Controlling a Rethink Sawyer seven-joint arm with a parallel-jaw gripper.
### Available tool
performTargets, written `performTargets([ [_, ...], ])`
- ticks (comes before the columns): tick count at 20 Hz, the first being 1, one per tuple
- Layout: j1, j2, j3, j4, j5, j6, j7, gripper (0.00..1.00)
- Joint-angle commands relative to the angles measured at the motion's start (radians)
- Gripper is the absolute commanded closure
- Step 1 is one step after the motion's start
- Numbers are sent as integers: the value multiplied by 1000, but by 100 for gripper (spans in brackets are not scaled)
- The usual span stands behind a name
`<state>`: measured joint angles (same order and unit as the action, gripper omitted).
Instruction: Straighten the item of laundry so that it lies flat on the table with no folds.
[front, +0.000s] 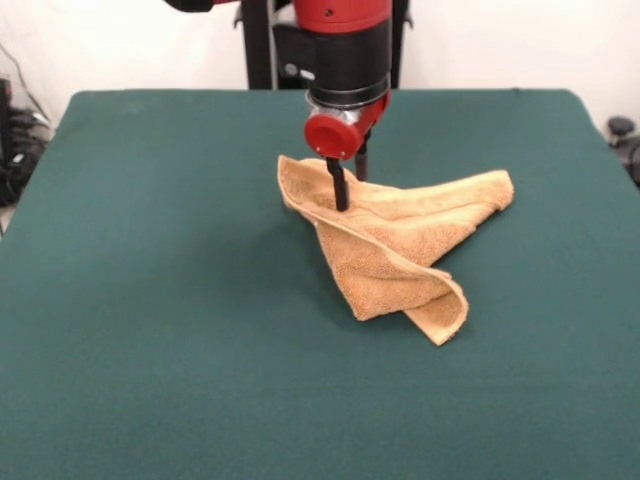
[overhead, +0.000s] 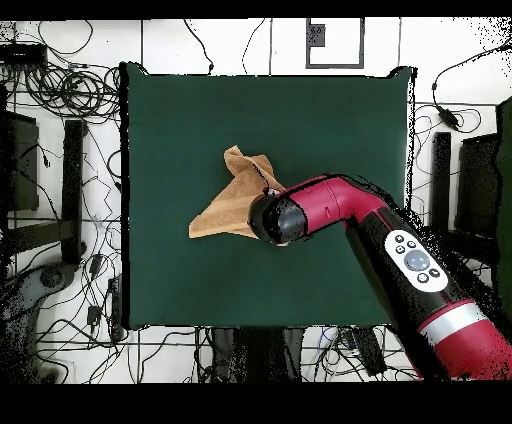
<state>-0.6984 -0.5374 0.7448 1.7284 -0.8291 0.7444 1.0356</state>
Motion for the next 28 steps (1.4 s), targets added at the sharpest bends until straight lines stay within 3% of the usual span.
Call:
performTargets([
  [1,24,21,34,-17,-16,56,-190,0],
  [12,-25,-61,62,67,3,9,-153,0],
  [28,-17,-45,77,36,59,45,-157,0],
])
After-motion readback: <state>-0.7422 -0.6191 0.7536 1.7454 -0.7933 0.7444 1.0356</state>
